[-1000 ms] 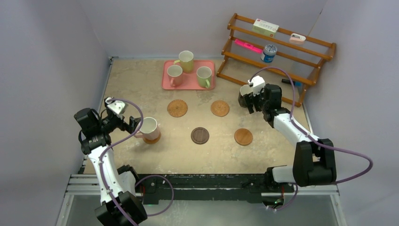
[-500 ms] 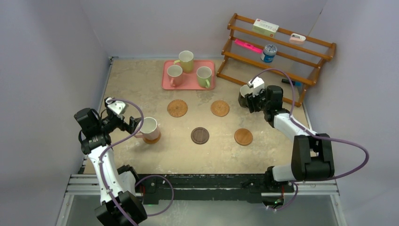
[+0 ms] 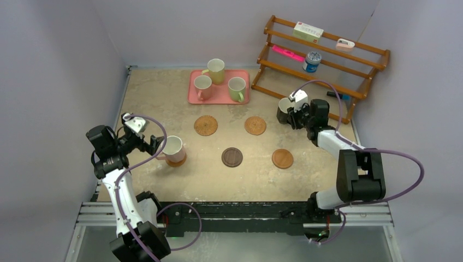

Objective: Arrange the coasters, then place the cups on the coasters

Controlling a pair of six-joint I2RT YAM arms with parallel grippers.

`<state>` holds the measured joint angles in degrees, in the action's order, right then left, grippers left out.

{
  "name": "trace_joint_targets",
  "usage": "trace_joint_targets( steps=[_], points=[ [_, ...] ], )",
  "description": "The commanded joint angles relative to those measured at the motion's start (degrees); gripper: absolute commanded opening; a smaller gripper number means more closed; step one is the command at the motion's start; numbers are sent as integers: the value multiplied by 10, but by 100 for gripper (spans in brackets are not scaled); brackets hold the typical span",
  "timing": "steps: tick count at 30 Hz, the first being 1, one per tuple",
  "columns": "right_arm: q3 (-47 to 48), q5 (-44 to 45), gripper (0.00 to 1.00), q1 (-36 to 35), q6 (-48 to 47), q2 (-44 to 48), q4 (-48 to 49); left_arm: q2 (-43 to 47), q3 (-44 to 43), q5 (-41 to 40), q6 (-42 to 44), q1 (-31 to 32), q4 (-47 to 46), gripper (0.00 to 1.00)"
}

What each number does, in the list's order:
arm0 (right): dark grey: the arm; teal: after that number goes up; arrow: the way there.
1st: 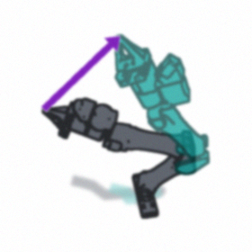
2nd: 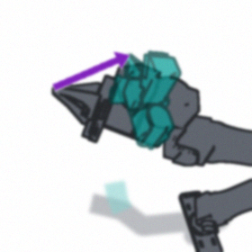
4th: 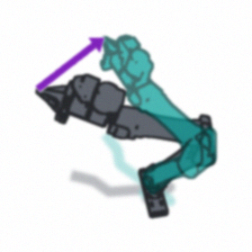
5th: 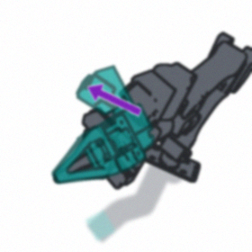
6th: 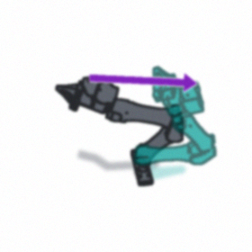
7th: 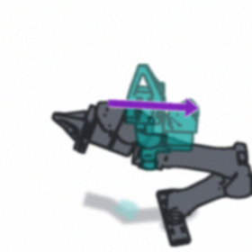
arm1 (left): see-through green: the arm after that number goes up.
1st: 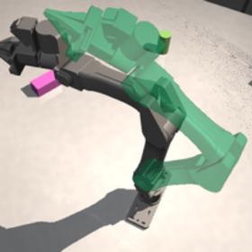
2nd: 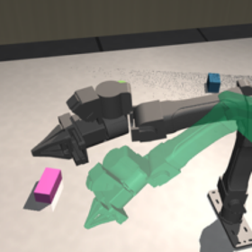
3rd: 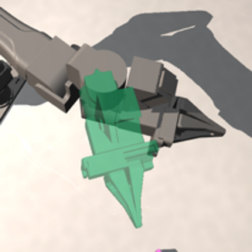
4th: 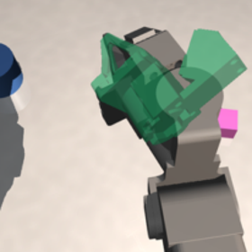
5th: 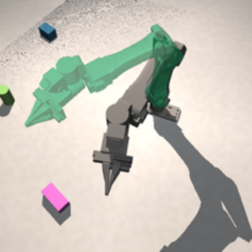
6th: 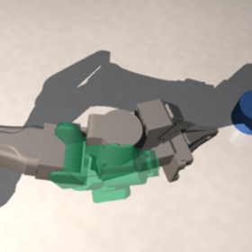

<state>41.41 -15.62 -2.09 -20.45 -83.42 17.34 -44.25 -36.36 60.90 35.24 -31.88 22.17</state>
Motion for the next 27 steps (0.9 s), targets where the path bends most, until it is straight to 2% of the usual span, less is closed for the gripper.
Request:
trace_joint_targets(
  steps=[1,10,20,27],
  points=[
    [1,-21,38,4,6,-10,32,1,-13,20,14,-6,3,100],
    [-13,-25,0,6,2,13,44,-2,-13,23,17,-6,5,100],
    [-35,-40,0,19,9,81,59,2,-19,19,19,-6,14,100],
    [-4,-132,0,79,-8,132,-11,1,-28,20,32,-6,34,100]
  ],
)
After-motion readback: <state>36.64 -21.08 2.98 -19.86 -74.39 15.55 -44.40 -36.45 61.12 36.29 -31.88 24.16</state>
